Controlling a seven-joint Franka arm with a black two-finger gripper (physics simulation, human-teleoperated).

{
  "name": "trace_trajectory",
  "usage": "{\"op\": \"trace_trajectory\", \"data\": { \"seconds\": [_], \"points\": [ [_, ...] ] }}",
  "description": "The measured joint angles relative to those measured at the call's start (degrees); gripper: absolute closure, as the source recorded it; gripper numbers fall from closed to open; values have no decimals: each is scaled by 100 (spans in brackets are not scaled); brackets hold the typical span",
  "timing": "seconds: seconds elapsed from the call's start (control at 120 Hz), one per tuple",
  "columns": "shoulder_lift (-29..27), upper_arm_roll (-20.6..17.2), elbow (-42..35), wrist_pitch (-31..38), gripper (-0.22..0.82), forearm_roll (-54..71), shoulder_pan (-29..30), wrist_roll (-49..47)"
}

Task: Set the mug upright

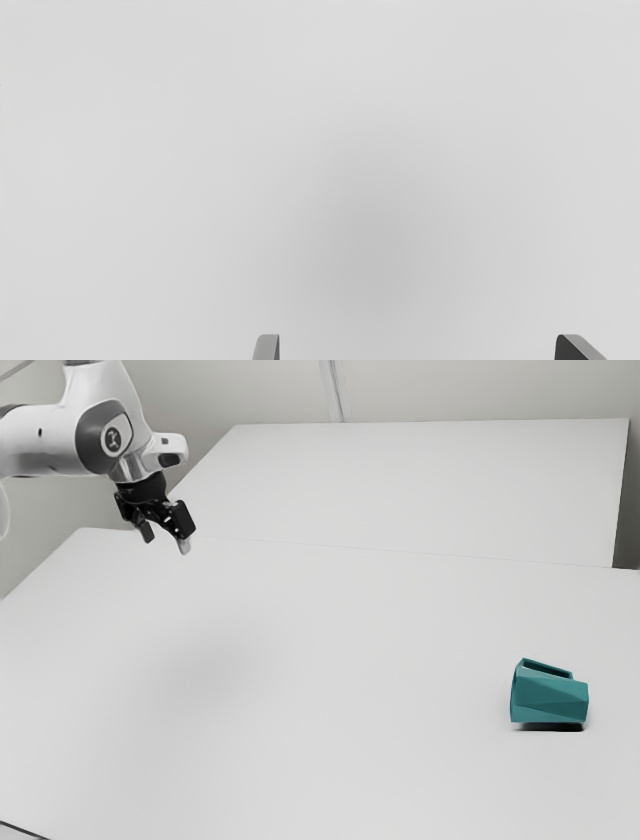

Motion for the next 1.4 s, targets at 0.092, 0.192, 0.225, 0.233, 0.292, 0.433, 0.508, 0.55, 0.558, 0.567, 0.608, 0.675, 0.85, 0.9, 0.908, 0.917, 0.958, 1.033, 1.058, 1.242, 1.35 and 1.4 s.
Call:
{"op": "trace_trajectory", "data": {
  "seconds": [0.092, 0.192, 0.225, 0.233, 0.292, 0.433, 0.508, 0.55, 0.558, 0.567, 0.608, 0.675, 0.85, 0.9, 0.908, 0.917, 0.958, 1.033, 1.058, 1.242, 1.35, 1.4],
  "points": [
    [-39, 4, -51, 112, 0, -25, -112, -36],
    [-79, 43, -228, 226, 0, -372, -371, -71],
    [-86, 84, -423, 283, 0, -628, -476, -82],
    [-89, 91, -473, 297, 0, -693, -495, -85],
    [-131, 120, -795, 382, 0, -1121, -594, -106],
    [-163, 130, -1203, 509, 0, -1935, -825, -194],
    [-181, 134, -1500, 610, 0, -2320, -1001, -238],
    [-176, 135, -1588, 672, 0, -2510, -1111, -260],
    [-173, 135, -1599, 685, 0, -2547, -1135, -264],
    [-170, 135, -1608, 697, 0, -2583, -1160, -268],
    [-156, 135, -1643, 760, 0, -2756, -1293, -288],
    [-110, 137, -1684, 871, 0, -3002, -1523, -319],
    [-35, 141, -1975, 1301, 0, -3479, -2127, -502],
    [-23, 142, -2071, 1423, 0, -3605, -2239, -561],
    [-19, 142, -2085, 1443, 0, -3628, -2254, -570],
    [-15, 143, -2099, 1463, 0, -3655, -2269, -579],
    [1, 143, -2161, 1563, 0, -3775, -2337, -623],
    [30, 144, -2278, 1732, 0, -4014, -2455, -693],
    [43, 144, -2313, 1791, 0, -4110, -2499, -713],
    [253, 152, -2434, 2234, 0, -4862, -2982, -821],
    [437, 151, -2408, 2420, 0, -5270, -3142, -831],
    [528, 151, -2366, 2518, 0, -5417, -3223, -824]
  ]
}}
